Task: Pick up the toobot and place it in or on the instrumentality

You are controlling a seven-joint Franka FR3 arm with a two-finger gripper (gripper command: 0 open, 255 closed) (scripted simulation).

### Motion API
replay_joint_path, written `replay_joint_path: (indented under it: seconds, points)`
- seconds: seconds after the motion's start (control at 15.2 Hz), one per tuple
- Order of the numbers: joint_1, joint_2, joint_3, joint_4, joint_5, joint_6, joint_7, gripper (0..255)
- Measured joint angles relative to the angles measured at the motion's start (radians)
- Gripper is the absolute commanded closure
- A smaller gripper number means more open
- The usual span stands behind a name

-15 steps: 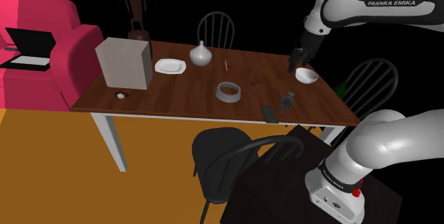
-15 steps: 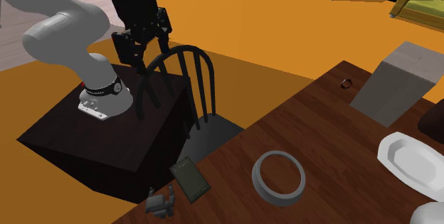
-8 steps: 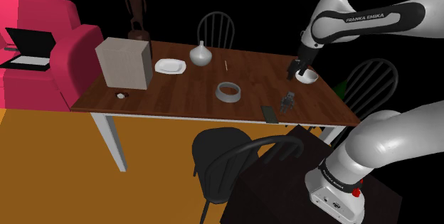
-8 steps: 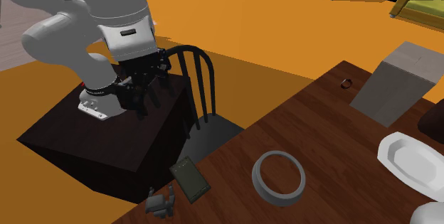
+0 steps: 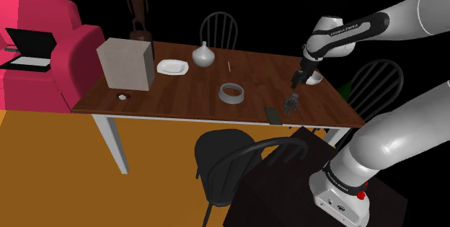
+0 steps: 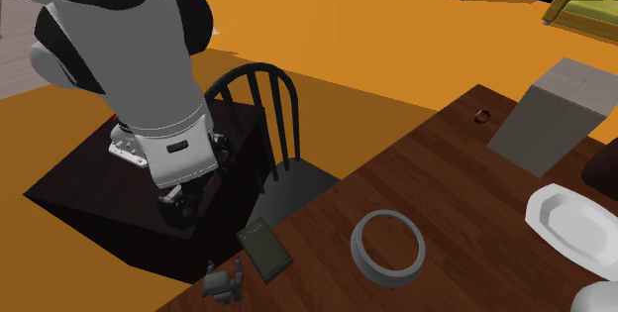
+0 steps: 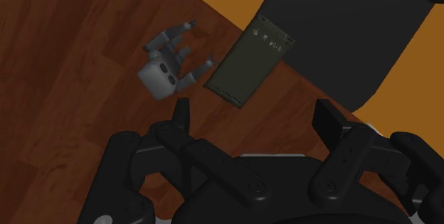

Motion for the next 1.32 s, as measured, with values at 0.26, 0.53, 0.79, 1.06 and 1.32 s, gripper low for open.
replay_joint_path:
  seconds: [0.26,0.53,0.79,1.06,1.32]
  points:
    - [0.007,0.159,-0.063,0.051,0.065,0.099,-0.112,0]
    - [-0.005,0.334,-0.101,0.104,0.185,0.198,-0.262,0]
    - [-0.034,0.443,-0.095,0.152,0.278,0.241,-0.36,0]
    - [-0.05,0.504,-0.073,0.153,0.336,0.293,-0.403,0]
    - [-0.061,0.538,-0.057,0.155,0.368,0.319,-0.424,0]
